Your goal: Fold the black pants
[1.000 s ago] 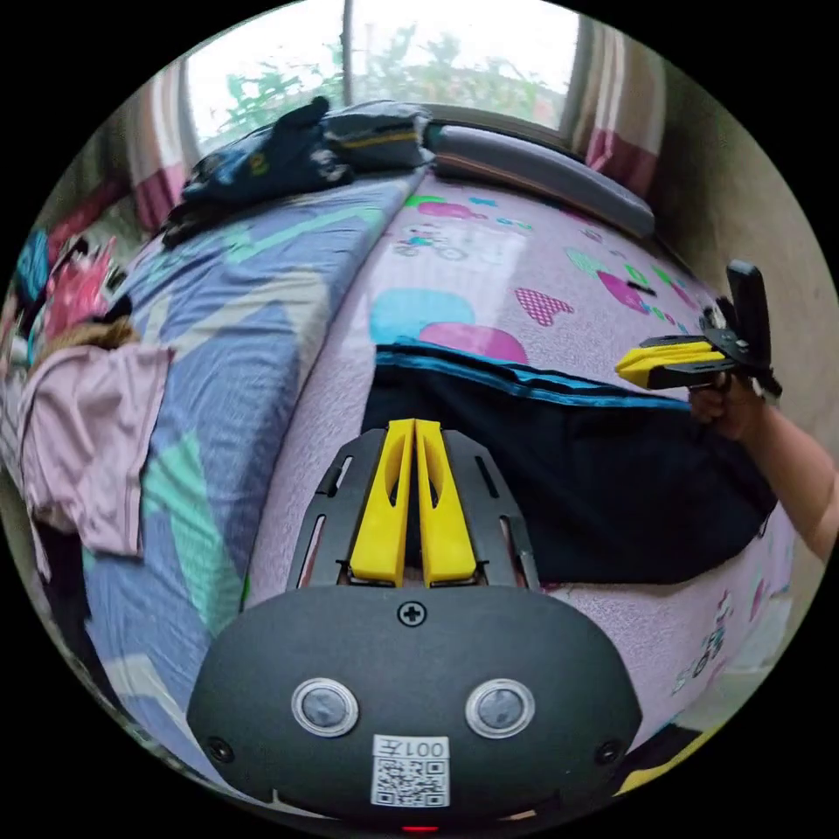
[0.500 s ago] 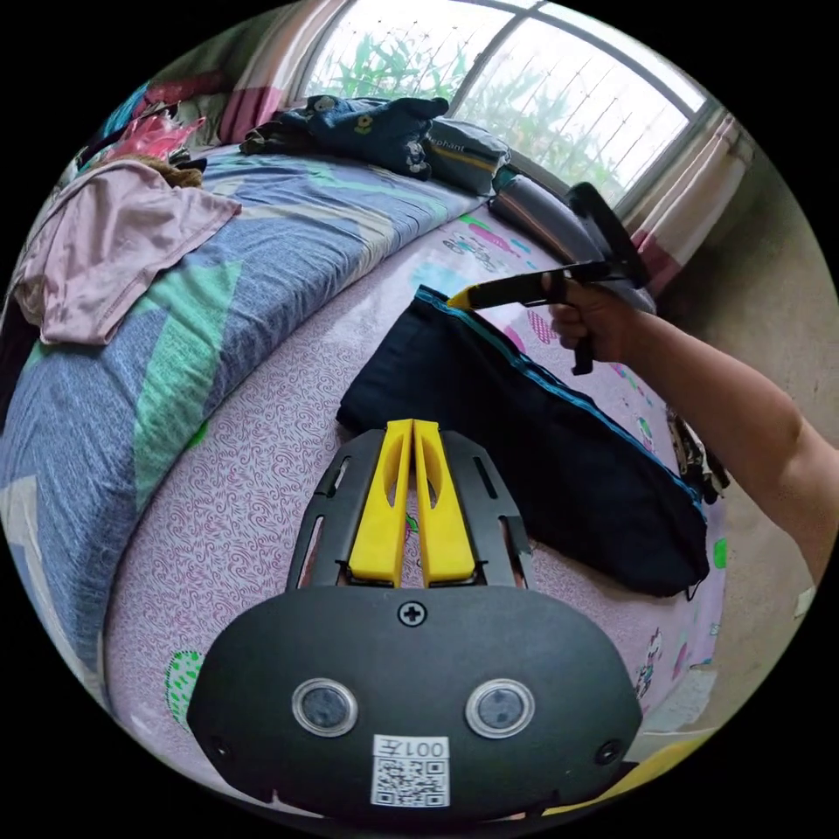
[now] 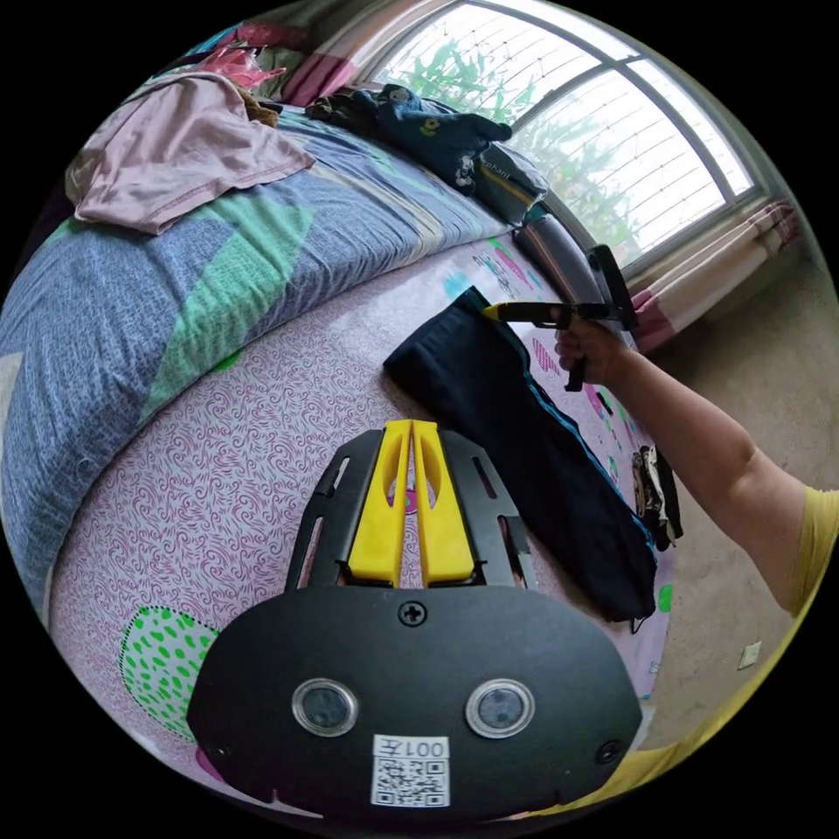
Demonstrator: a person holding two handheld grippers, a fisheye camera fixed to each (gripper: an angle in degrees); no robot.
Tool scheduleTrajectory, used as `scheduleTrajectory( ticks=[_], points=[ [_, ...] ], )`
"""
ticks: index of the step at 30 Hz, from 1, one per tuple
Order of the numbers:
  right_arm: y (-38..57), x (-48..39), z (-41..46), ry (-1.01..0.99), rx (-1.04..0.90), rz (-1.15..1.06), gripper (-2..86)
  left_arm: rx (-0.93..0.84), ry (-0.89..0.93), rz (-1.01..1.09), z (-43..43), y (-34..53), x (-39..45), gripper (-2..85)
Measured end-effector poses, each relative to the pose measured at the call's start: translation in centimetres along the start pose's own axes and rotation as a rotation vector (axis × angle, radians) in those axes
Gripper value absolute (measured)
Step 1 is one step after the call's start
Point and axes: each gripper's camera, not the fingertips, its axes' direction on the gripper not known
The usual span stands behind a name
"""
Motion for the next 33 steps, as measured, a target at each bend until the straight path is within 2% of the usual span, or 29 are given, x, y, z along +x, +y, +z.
scheduleTrajectory(
  ticks=[6,10,15,19,21,26,31,33],
  points=[
    [0.3,-0.6,-2.6,0.048,0.15,-0.012,0.4,0.044,0.0,0.144,-0.6,-3.0,5.2,-1.3],
    [2.3,-1.5,-4.3,0.001,0.132,-0.096,0.1,-0.003,-0.01,0.265,0.9,-5.6,8.7,-1.3],
    [4.6,-0.1,-2.7,-0.194,-0.081,-0.126,0.0,-0.076,-0.044,0.323,2.8,-8.1,10.8,-1.3],
    [4.7,-0.6,-1.1,-0.132,-0.207,-0.171,0.0,-0.145,-0.092,0.3,3.8,-8.6,11.1,-1.5],
    [4.7,-0.5,-0.5,-0.017,-0.241,-0.162,0.0,-0.128,-0.102,0.319,3.3,-8.4,11.5,-1.5],
    [4.9,0.3,-1.4,0.075,-0.147,-0.092,-0.2,-0.107,-0.151,0.318,1.5,-8.0,12.1,-1.5],
    [5.9,1.2,-2.0,0.019,-0.091,-0.013,-0.2,-0.099,-0.143,0.291,0.1,-8.6,12.0,-1.5],
    [6.2,0.9,-3.4,-0.077,-0.001,-0.037,-0.1,-0.093,-0.147,0.302,-0.3,-8.9,12.3,-1.5]
  ],
)
